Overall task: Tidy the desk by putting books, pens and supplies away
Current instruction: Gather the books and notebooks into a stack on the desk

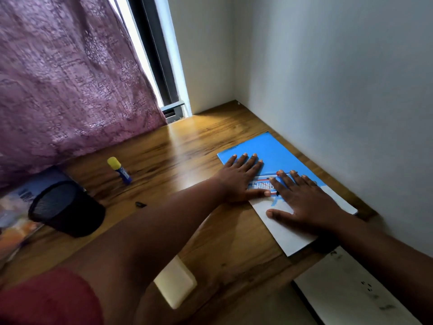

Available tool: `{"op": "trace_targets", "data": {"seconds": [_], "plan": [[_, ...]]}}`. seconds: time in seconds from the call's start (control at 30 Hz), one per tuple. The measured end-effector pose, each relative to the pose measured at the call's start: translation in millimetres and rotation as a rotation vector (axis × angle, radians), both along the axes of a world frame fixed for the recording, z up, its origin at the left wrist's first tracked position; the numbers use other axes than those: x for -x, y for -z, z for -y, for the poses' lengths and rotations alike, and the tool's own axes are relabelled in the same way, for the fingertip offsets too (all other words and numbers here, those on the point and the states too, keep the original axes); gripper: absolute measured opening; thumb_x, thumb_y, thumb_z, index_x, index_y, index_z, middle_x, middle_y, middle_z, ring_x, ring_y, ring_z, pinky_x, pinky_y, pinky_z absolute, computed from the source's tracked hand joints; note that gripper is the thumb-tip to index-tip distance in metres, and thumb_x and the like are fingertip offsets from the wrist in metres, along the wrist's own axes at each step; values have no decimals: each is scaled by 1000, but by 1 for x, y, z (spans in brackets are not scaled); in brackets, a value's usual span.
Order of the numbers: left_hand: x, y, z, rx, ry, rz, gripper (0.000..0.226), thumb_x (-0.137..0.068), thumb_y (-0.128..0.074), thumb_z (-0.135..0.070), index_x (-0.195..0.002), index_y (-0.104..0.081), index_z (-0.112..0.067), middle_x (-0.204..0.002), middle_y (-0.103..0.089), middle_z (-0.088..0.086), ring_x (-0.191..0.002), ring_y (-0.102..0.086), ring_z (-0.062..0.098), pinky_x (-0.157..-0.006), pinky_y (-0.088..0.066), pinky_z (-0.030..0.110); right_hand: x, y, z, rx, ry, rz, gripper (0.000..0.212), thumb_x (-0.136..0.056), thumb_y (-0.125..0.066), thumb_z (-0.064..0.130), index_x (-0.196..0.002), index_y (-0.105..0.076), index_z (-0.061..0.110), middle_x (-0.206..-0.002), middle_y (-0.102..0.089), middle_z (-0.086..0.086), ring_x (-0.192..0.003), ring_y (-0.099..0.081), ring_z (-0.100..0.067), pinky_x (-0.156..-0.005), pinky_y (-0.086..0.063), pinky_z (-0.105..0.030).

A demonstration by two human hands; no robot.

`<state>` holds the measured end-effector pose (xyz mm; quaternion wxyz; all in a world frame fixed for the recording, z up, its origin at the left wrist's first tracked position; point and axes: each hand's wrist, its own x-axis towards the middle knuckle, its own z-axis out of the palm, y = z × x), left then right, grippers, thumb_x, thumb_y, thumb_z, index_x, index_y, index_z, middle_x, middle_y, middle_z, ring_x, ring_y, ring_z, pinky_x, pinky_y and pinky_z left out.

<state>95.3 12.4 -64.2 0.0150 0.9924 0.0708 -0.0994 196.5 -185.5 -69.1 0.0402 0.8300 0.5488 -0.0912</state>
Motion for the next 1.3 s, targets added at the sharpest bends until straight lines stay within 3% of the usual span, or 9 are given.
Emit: {"op": "trace_targets", "data": {"seconds": [0.2, 0.37, 0.6, 0.77, 0.87, 0.93, 1.03, 1.13, 1.3], "plan": [[61, -23, 0, -112, 78, 92, 93, -84, -26, -75, -154, -6, -17, -161, -2, 9, -149, 2, 27, -120, 3, 46, 50, -19, -35, -52, -97, 16, 116, -56, 14, 91, -151, 2, 25, -160, 2, -4, -147, 4, -23, -118, -1, -39], [165, -53, -15, -197, 75, 259, 86, -88, -35, -68, -153, -17, -14, -159, -17, 13, -148, -10, 30, -118, 1, 42, 133, -47, -88, -226, -379, -66, 98, -81, -11, 80, -137, -45, 8, -141, -46, -20, -134, -38, -41, -107, -32, -57], [374, -87, -59, -156, -163, 376, 84, -85, -34, -65, -150, -29, -11, -158, -22, 13, -146, -16, 32, -118, -10, 50, 306, -70, -162, -340, -687, -116, 78, -88, -21, 65, -151, -11, 20, -159, -6, -4, -147, 1, -24, -120, -9, -40], [502, -76, -93, -216, -335, 352, 80, -86, -33, -65, -139, -46, -7, -147, -41, 20, -132, -43, 39, -106, -29, 60, 422, -72, -222, -280, -745, -199, 95, -76, 2, 78, -150, -8, 19, -156, -4, 0, -144, 1, -23, -119, -6, -40], [555, -53, -127, -255, -436, 310, 68, -85, -39, -56, -128, -58, -7, -135, -55, 18, -122, -55, 38, -97, -39, 62, 465, -58, -265, -215, -691, -178, 73, -89, -29, 52, -151, -7, 23, -159, -11, -3, -146, -5, -28, -118, -17, -44], [582, -39, -153, -225, -535, 244, 69, -85, -41, -58, -132, -55, -11, -138, -53, 16, -126, -51, 38, -104, -38, 59, 488, -44, -296, -153, -662, -148, 72, -88, -33, 41, -151, -6, 24, -159, -10, -3, -146, -9, -31, -115, -20, -49], [594, -28, -185, -172, -697, 195, 87, -81, -20, -69, -146, -36, -13, -154, -32, 15, -142, -27, 36, -115, -20, 52, 504, -26, -337, -94, -614, -57, 72, -83, -16, 46, -151, -11, 24, -159, -8, -11, -145, -9, -37, -115, -20, -50], [592, -19, -216, -86, -841, 129, 88, -88, -25, -73, -154, -11, -16, -162, -3, 8, -148, -1, 30, -119, -4, 48, 501, -20, -365, -132, -441, -94, 65, -96, -38, 39, -151, -7, 29, -159, 8, -12, -145, -1, -39, -114, -22, -49], [585, 0, -250, 36, -882, 64, 90, -87, -28, -76, -154, -3, -21, -162, 3, 7, -148, 1, 30, -119, -4, 48, 493, -17, -381, -122, -378, -188, 59, -98, -40, 30, -151, -14, 30, -160, 3, -6, -142, -24, -32, -105, -34, -42]]}}
